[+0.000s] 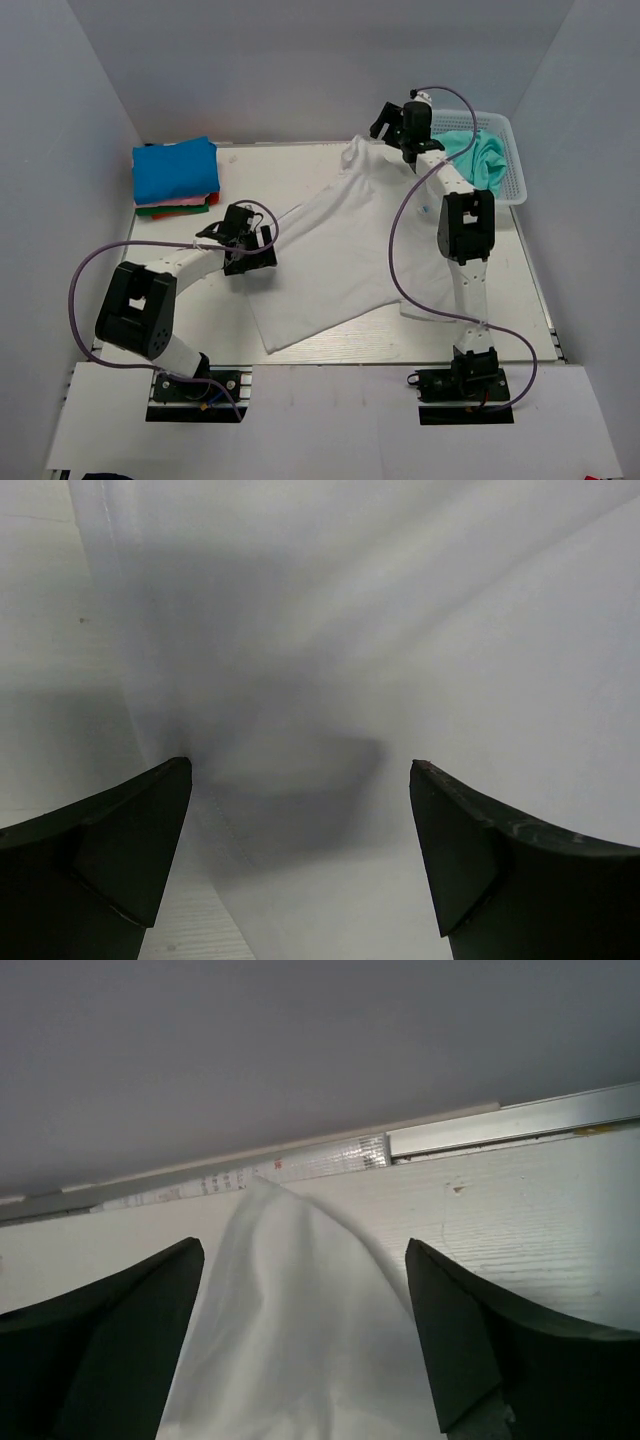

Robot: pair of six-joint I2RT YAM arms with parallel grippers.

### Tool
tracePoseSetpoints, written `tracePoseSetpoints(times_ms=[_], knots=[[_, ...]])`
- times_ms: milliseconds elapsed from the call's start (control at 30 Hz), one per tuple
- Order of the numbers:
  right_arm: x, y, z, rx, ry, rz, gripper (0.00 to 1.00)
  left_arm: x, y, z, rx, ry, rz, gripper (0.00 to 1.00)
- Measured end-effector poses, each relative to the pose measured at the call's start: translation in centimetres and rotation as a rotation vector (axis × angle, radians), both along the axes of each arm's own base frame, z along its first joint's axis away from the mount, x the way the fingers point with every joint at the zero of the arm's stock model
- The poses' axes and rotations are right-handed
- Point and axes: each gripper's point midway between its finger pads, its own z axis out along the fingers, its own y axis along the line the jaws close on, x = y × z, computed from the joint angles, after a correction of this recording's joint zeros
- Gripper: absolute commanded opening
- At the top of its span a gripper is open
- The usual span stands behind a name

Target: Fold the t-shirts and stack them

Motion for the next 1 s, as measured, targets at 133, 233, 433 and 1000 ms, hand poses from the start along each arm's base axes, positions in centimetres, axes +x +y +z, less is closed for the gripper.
tracePoseSetpoints(times_ms=[133,233,433,1000], knots=[[-1.9,0.3,-0.7,-0.038,0.001,0.064,0.90,0.7,0.1,0.8,0.014,-0.006,0.004,1.00],[-5.0,1.0,-0.2,-0.079,0.028,0.133,0.90,1.9,-0.2,2.2,0.015,-0.040,0.006,1.00],[-12.9,1.7,3.7,-0.121,0.014,0.229,0.90,6.8,-0.2,6.5,0.029,-0.161,0.068,1.00],[-24.4,-1.7,-7.2,-0.138,0.422,0.190,0.90,11.2,2.9,2.3,0.295,-0.052,0.159,0.73]])
